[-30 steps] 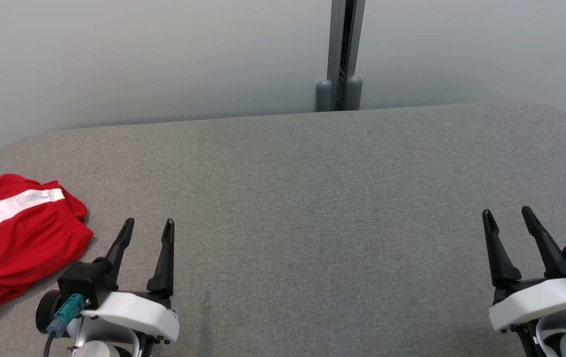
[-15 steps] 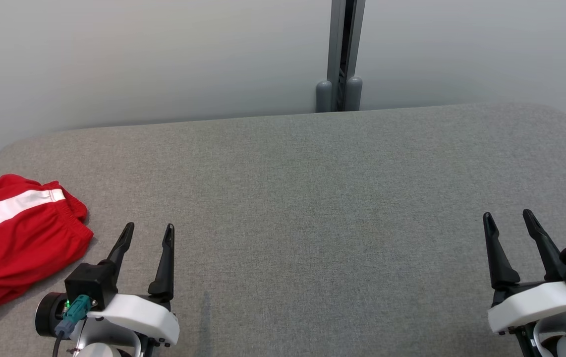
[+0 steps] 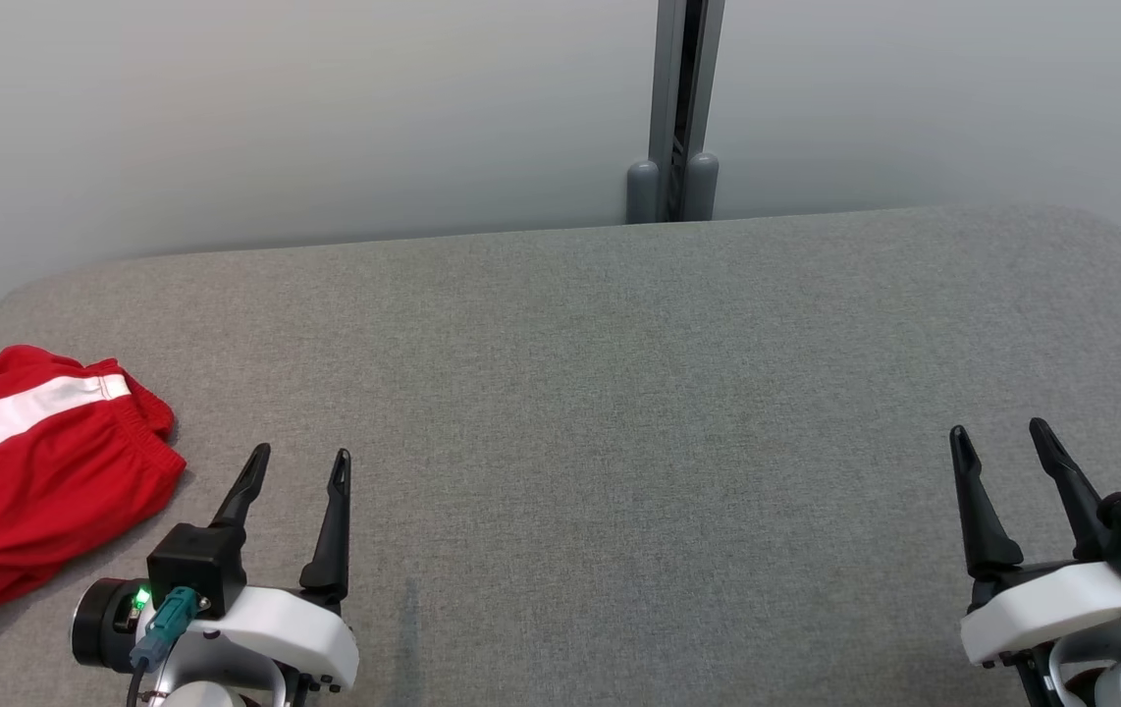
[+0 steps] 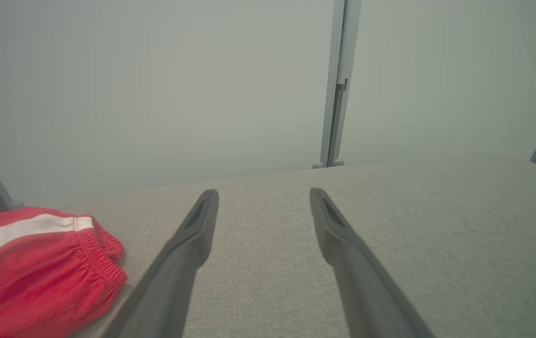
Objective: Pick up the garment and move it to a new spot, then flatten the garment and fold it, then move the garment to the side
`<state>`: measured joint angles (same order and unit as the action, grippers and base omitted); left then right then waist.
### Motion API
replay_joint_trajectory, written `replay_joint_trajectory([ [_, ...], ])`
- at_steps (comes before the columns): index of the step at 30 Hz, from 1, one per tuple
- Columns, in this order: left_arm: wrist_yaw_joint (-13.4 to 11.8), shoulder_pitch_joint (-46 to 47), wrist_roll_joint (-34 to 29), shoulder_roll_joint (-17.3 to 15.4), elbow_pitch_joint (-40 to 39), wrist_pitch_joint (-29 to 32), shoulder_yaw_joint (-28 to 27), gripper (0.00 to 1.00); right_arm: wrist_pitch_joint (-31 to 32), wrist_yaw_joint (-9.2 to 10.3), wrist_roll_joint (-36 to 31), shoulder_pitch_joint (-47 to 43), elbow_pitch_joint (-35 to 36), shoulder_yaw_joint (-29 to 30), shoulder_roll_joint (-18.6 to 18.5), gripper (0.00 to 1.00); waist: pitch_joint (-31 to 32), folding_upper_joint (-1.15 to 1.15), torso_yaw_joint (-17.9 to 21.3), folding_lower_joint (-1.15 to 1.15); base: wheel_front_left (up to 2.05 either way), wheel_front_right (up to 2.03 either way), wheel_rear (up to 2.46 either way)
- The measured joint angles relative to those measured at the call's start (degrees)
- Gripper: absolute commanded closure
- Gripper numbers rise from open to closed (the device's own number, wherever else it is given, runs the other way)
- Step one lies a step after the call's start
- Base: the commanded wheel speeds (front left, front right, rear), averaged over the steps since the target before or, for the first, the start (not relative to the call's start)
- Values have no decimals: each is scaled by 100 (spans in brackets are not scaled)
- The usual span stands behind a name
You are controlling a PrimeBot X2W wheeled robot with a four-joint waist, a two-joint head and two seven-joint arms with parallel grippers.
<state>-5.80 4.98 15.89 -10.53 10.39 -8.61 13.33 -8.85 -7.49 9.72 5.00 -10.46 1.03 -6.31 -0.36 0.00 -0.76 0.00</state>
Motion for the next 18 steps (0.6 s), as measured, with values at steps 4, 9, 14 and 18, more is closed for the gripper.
replay_joint_trajectory([
  [4, -1, 3, 26, 8, 26, 0, 7, 0, 2, 0, 49, -9, -35, 8, 5, 0, 10, 0, -13, 0, 0, 0, 0],
  [9, 0, 3, 93, 11, 66, -1, 7, 0, 7, 0, 80, -63, -69, 22, 11, 0, 22, 0, -19, 0, 0, 0, 0],
  [14, -10, 5, 108, 10, 82, -7, 25, 0, 7, 0, 85, -64, -85, 43, 14, 0, 30, 0, -51, 0, 0, 0, 0],
  [18, -33, 66, 116, 13, 83, -8, 45, 0, 9, 0, 82, -65, -55, 54, 2, 0, 21, 0, -185, 0, 0, 0, 0],
])
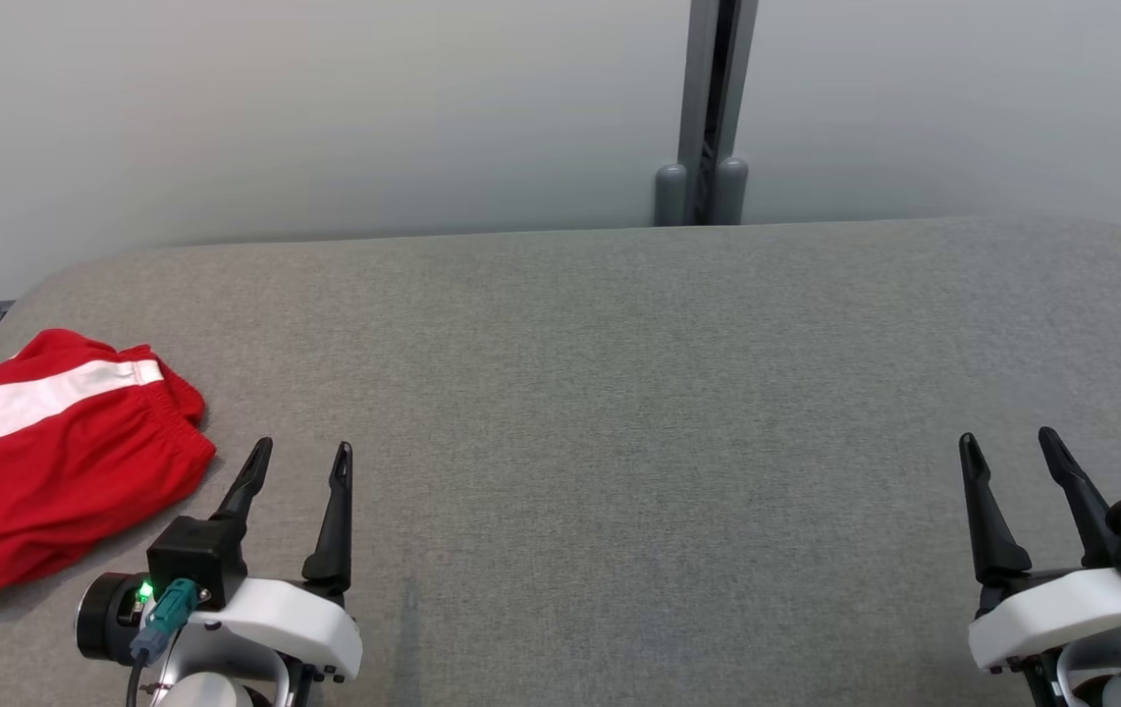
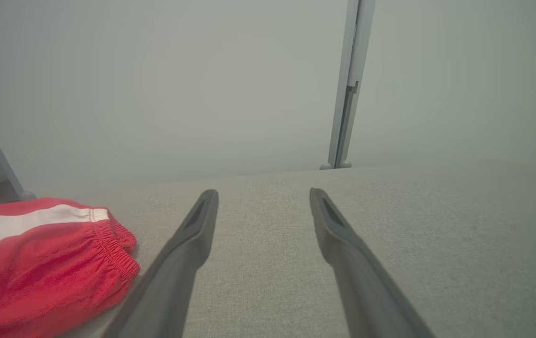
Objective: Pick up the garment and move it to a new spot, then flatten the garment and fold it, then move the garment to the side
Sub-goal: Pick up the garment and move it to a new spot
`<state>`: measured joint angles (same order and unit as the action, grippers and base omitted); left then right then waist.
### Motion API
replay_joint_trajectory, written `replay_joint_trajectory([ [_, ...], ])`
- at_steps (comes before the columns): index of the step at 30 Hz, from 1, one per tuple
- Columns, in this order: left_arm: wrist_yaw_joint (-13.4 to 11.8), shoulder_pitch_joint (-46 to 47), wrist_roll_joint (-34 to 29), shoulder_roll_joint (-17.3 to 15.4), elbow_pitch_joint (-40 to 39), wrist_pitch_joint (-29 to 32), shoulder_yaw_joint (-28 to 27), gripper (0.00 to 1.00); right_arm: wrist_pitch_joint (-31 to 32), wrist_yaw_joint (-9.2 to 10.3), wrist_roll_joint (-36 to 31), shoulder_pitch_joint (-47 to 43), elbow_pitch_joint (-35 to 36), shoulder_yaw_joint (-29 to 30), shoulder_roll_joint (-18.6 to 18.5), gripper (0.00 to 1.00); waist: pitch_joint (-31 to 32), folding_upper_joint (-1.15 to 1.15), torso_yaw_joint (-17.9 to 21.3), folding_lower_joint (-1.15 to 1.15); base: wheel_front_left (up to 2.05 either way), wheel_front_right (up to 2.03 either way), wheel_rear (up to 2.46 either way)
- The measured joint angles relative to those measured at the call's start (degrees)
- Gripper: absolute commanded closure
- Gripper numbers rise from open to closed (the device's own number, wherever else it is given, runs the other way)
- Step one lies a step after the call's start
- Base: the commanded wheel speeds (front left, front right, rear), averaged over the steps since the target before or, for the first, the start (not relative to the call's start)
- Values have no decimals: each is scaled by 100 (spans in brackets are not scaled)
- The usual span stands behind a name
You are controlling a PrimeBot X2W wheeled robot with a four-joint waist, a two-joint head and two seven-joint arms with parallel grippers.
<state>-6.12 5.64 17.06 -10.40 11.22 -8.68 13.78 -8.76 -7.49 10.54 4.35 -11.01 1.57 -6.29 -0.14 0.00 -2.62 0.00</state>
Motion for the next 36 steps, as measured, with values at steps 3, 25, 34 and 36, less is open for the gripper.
replay_joint_trajectory([
  [3, -25, 65, 10, 23, 13, -44, -2, 0, 35, 0, -41, 7, 57, 27, -2, 0, -15, 0, -175, 0, 0, 0, 0],
  [25, -270, 51, 218, -75, -18, -289, -321, 0, 176, -1, -101, 199, 369, -325, 109, 0, -133, 0, -2073, 0, 0, 0, 0],
  [34, -252, 51, 240, -104, -38, -303, -256, 0, 175, -1, -92, 204, 314, -337, 140, 0, -147, 0, -2098, 0, 0, 0, 0],
  [36, -259, 51, 240, -86, -38, -303, -231, 0, 174, -1, -90, 210, 297, -353, 146, 0, -142, 0, -2075, 0, 0, 0, 0],
])
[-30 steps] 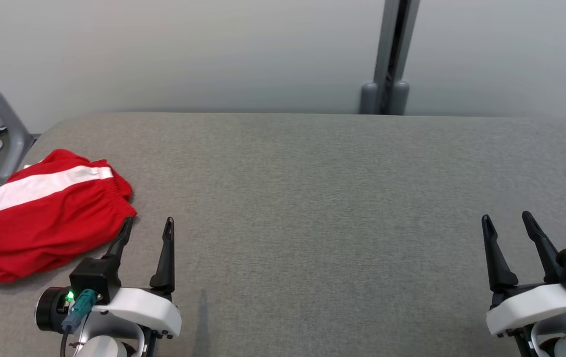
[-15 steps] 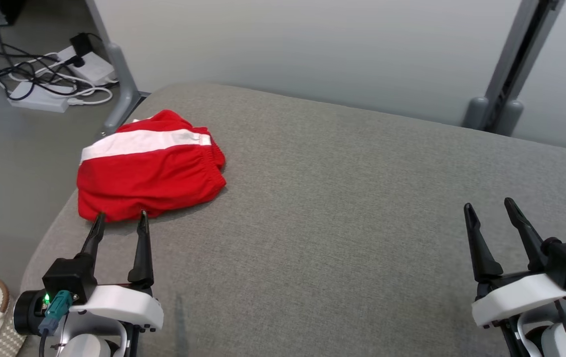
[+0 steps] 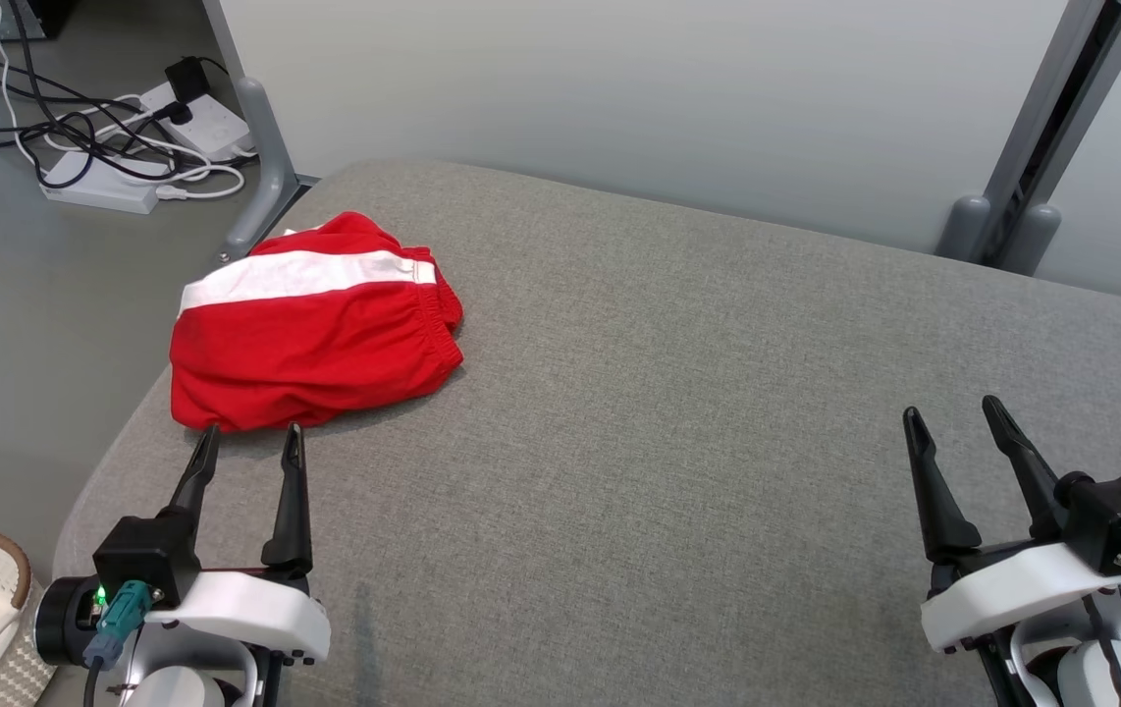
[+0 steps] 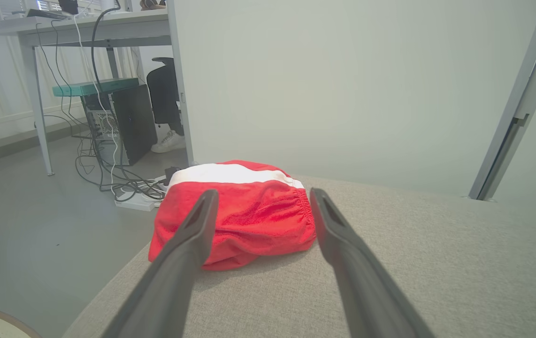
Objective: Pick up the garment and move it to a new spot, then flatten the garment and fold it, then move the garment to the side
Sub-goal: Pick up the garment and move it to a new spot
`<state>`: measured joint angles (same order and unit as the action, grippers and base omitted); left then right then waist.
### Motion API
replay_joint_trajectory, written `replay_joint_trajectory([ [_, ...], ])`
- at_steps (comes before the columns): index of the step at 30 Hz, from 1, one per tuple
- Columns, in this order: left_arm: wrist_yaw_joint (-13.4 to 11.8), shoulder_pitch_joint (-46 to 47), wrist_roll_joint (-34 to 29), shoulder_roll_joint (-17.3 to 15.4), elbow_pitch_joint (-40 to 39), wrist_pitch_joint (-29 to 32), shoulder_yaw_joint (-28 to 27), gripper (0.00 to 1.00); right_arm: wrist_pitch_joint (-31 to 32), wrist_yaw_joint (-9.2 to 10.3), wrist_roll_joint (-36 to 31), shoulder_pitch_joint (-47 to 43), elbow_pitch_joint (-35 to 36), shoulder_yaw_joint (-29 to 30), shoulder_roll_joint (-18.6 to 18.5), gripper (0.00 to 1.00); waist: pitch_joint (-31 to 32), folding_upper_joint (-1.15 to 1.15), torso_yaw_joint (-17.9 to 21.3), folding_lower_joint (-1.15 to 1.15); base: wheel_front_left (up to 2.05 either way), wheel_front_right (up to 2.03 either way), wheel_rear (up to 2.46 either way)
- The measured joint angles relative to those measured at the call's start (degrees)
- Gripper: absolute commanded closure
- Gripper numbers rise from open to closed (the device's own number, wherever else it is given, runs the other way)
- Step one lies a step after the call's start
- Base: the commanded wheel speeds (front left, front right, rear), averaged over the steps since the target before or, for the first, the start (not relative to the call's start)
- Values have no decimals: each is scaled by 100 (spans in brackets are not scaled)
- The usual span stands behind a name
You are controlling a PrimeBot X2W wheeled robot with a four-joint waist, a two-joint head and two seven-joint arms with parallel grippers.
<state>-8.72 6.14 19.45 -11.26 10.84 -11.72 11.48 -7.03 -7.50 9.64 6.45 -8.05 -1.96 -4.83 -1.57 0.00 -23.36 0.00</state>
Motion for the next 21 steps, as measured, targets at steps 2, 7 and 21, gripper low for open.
replay_joint_trajectory([
  [2, 0, 0, 2, 2, 3, 1, 7, 0, -1, 0, 0, 0, -13, -15, 5, 0, 5, 0, 23, 0, 0, 0, 0],
  [7, -40, 10, 35, 4, 13, -15, -7, 0, 2, 0, 4, 2, -16, -35, -10, 0, -4, 0, 103, 0, 0, 0, 0],
  [21, 270, 1233, 477, 8, 363, 32, -242, 0, 221, 0, 107, 327, 296, -115, -179, 0, -633, 0, 552, 0, 0, 0, 0],
])
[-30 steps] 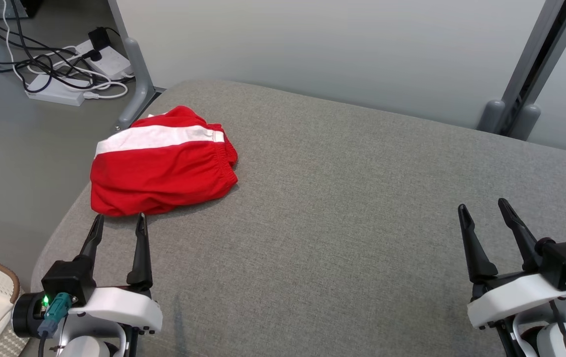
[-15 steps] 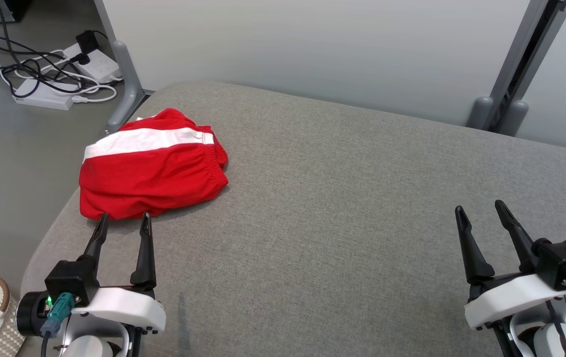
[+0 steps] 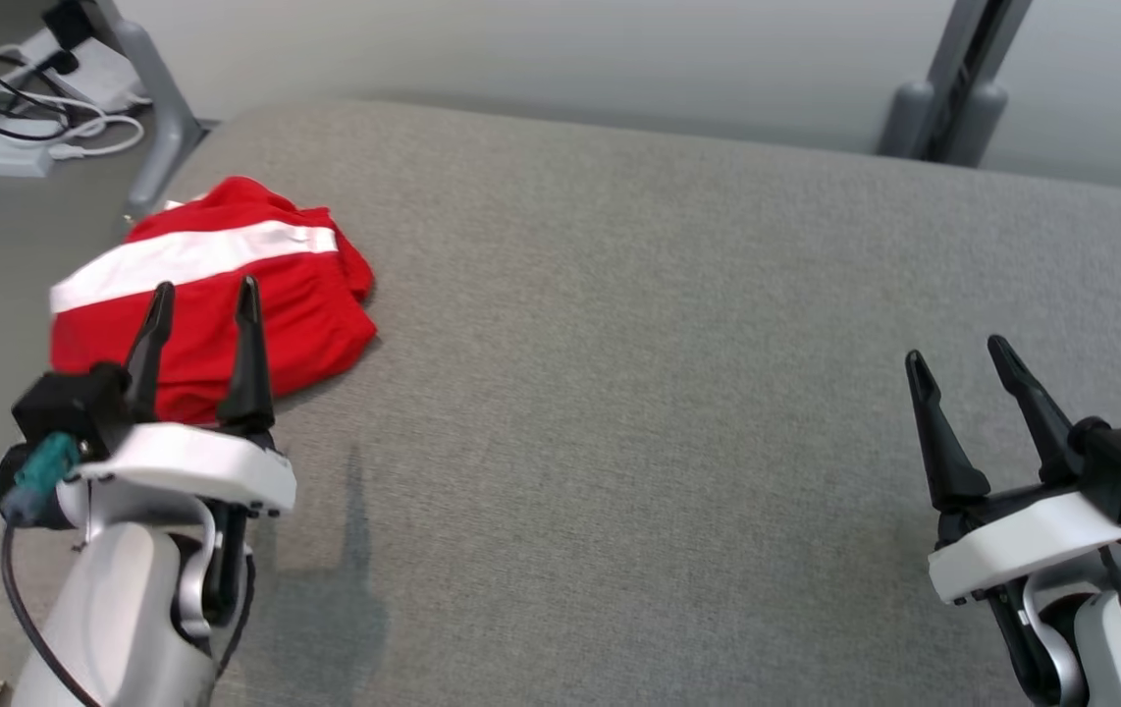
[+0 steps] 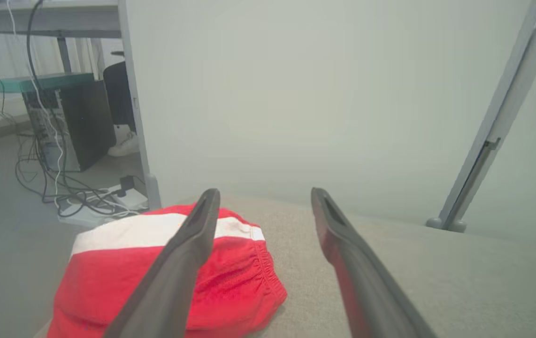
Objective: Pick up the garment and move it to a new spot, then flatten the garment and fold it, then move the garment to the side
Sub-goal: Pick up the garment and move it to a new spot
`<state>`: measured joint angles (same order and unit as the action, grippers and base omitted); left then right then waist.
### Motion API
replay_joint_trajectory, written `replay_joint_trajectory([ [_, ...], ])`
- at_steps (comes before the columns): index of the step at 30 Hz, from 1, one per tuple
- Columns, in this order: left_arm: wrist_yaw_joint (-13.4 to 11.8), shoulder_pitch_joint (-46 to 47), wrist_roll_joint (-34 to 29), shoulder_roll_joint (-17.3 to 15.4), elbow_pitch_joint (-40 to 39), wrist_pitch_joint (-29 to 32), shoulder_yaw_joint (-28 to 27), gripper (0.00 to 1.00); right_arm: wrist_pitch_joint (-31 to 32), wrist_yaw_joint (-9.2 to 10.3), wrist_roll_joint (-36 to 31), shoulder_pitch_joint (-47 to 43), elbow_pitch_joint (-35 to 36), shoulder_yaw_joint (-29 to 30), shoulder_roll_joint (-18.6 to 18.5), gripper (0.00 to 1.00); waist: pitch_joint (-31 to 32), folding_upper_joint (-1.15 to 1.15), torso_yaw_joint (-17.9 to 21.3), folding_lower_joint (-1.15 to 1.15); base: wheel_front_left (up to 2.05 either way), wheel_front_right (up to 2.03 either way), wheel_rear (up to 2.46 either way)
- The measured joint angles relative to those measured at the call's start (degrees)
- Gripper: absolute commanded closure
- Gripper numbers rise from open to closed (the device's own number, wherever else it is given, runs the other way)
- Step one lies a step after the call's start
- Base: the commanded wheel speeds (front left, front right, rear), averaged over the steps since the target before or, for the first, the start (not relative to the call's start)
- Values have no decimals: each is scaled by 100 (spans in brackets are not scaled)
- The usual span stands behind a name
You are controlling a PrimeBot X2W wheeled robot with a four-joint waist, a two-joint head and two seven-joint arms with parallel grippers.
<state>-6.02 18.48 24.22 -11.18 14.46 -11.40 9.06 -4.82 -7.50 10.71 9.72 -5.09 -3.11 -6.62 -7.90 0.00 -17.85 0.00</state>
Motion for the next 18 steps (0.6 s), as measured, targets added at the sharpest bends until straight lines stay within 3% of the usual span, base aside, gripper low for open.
replay_joint_trajectory([
  [7, 300, 933, 538, -93, 1778, 732, -196, 0, 48, 0, -4, 275, 54, -45, -89, 0, -639, 0, 426, 0, 0, 0, 0],
  [18, 427, 1878, 521, -354, 3740, 1330, -63, 0, 9, 0, 37, 502, 16, -21, -116, 0, -1275, 0, 832, 0, 0, 0, 0],
])
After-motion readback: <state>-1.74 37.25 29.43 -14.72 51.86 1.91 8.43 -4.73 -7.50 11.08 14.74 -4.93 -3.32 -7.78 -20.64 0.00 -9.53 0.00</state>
